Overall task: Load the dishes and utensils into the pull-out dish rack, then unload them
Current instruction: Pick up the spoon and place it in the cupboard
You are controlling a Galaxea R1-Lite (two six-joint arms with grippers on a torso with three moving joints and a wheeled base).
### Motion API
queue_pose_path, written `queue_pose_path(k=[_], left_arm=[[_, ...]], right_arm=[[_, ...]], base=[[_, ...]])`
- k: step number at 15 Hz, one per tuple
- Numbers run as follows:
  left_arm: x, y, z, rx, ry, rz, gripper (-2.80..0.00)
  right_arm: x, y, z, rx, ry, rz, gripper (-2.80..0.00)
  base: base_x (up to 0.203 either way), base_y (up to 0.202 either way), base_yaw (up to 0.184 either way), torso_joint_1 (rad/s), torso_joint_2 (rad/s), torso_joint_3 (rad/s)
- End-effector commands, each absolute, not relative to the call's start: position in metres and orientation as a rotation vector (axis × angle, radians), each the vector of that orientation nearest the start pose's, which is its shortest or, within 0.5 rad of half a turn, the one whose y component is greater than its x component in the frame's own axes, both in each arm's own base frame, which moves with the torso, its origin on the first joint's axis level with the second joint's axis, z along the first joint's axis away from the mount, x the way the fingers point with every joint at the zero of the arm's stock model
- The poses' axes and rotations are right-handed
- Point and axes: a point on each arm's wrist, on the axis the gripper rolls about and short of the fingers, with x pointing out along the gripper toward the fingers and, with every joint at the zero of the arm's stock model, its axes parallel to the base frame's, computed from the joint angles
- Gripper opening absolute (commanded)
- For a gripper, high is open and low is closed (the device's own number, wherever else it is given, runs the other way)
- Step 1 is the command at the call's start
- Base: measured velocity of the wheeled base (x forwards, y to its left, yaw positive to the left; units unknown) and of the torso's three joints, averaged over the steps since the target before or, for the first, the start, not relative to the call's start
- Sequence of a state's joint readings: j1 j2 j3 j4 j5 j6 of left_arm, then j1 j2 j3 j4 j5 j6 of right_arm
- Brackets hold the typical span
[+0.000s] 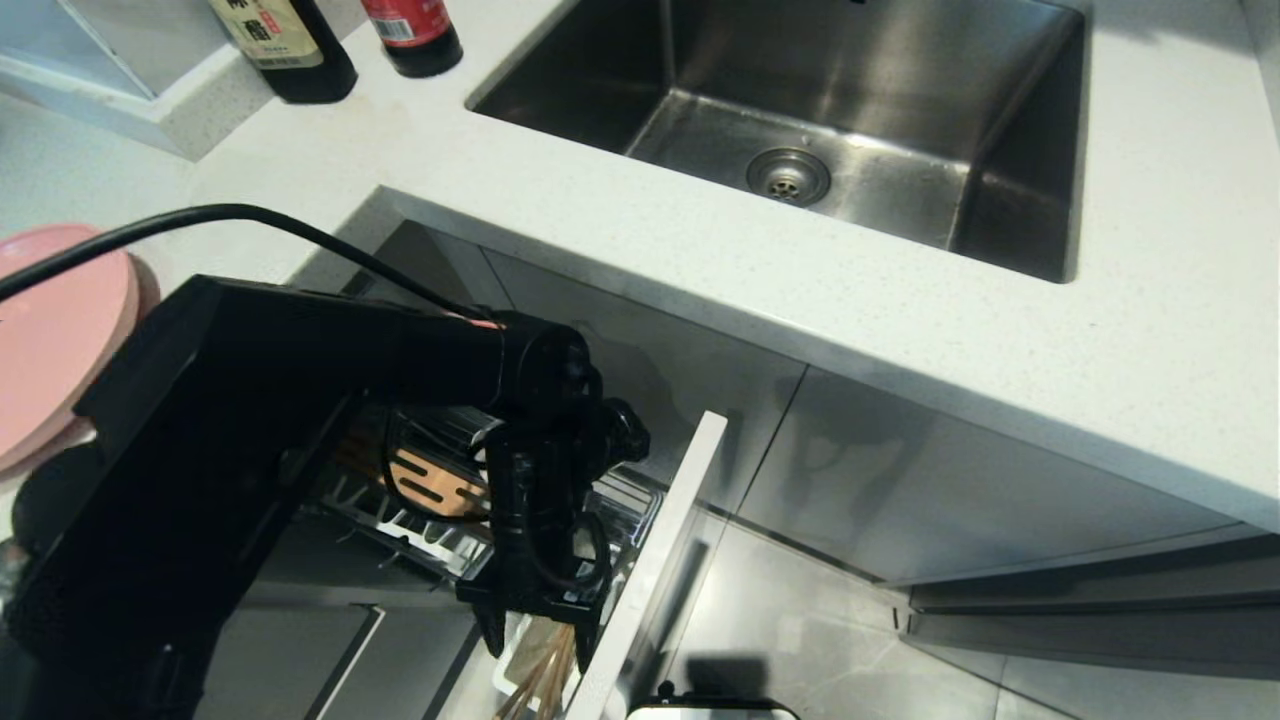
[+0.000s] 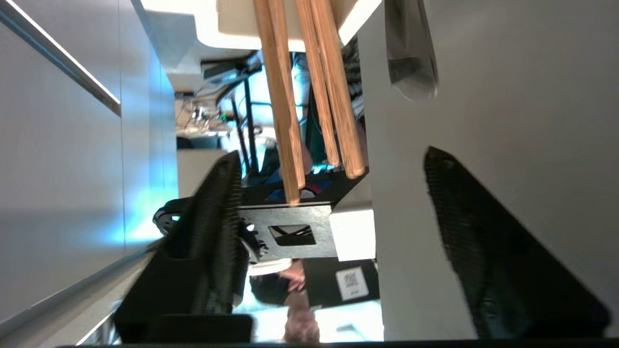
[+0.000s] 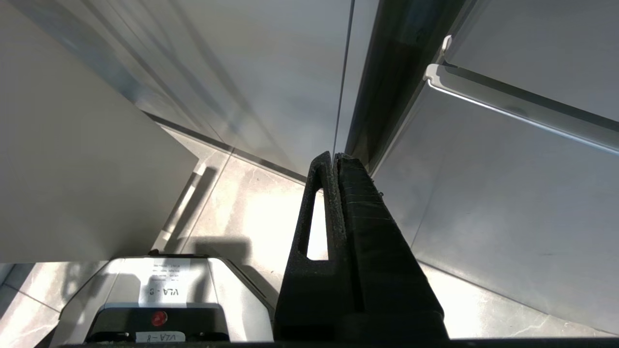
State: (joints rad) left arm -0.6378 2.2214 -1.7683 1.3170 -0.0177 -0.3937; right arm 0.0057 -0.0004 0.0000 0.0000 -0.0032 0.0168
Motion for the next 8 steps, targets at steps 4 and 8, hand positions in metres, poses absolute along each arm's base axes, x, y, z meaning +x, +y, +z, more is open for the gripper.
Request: queue_pose_path(k=[4,8], left_arm=[[0.267,-0.201,0.166,0.228,1.623,-0.069,0.0],[0.247,-0.191,0.198,0.219,1.492,-0.007,-2.8]], right_arm=[[-0.023,0.0,0.075,0.017,0.002,0.003,-2.8],[-0.023,0.0,0.075,0.017,0.002,0.003,-2.8]], base=[[0.0,0.0,0.0,0.0,0.0,0.0],[0.0,0.0,0.0,0.0,0.0,0.0]])
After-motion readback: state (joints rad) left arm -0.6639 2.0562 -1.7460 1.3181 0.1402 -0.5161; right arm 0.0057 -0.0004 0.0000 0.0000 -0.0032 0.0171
